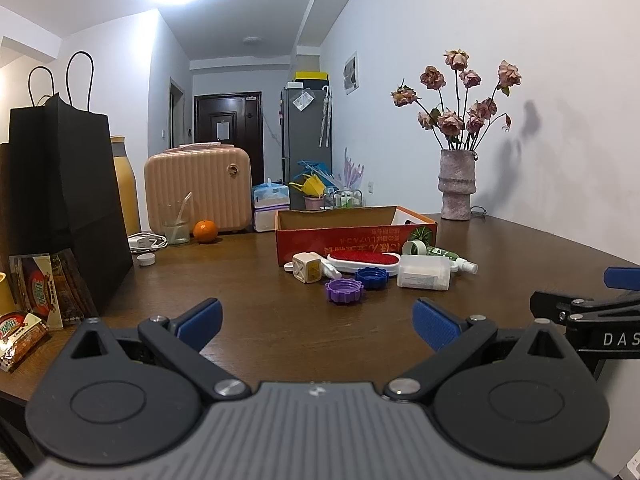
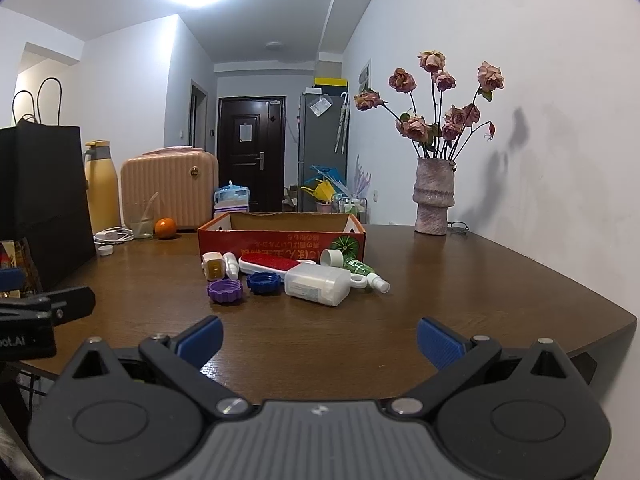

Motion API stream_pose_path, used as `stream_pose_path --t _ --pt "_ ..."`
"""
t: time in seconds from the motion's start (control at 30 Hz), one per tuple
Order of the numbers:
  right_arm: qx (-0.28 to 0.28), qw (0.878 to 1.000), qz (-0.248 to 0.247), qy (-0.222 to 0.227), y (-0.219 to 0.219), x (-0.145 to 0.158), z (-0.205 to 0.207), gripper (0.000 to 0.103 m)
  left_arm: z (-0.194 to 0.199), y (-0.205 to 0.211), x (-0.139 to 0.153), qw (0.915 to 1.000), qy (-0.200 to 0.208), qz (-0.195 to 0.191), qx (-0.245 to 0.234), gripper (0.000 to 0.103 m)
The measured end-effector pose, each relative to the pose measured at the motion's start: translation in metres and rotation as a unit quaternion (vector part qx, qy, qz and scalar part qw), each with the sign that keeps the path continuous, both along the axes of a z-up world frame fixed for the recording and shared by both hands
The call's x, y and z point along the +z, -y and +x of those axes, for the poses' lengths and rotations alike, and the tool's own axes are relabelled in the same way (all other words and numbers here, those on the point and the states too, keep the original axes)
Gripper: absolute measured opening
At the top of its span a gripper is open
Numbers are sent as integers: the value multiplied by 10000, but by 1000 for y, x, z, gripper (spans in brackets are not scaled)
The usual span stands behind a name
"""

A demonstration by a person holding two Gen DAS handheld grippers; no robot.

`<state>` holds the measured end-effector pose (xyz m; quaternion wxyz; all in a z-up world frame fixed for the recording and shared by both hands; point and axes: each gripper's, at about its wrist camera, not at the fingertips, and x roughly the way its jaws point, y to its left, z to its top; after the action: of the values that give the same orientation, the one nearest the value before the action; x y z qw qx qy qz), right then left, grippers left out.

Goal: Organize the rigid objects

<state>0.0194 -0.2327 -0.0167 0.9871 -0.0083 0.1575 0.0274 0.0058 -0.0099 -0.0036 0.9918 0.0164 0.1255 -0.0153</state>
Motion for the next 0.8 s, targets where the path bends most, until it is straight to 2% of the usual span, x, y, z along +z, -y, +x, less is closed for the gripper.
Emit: stream_pose_path --t 0.3,0.47,0.53,0.67,0.77,0.8 --pt "15 10000 31 -3 1 -2 1 103 2 1 -1 10000 -14 33 -42 103" --pt "-8 10000 -16 76 7 -10 23 103 22 9 -7 9982 174 575 62 103" --pt "18 9999 94 65 11 -13 41 103 37 12 -11 9980 -22 634 0 103" --pt "223 9992 310 84 21 -19 75 103 72 12 -19 9974 -554 412 -187 103" --pt "373 9982 366 287 28 -24 101 103 98 11 -23 9970 -660 280 -295 103" --pt "479 9981 310 223 29 -24 111 103 105 12 -25 9971 -623 306 -307 103"
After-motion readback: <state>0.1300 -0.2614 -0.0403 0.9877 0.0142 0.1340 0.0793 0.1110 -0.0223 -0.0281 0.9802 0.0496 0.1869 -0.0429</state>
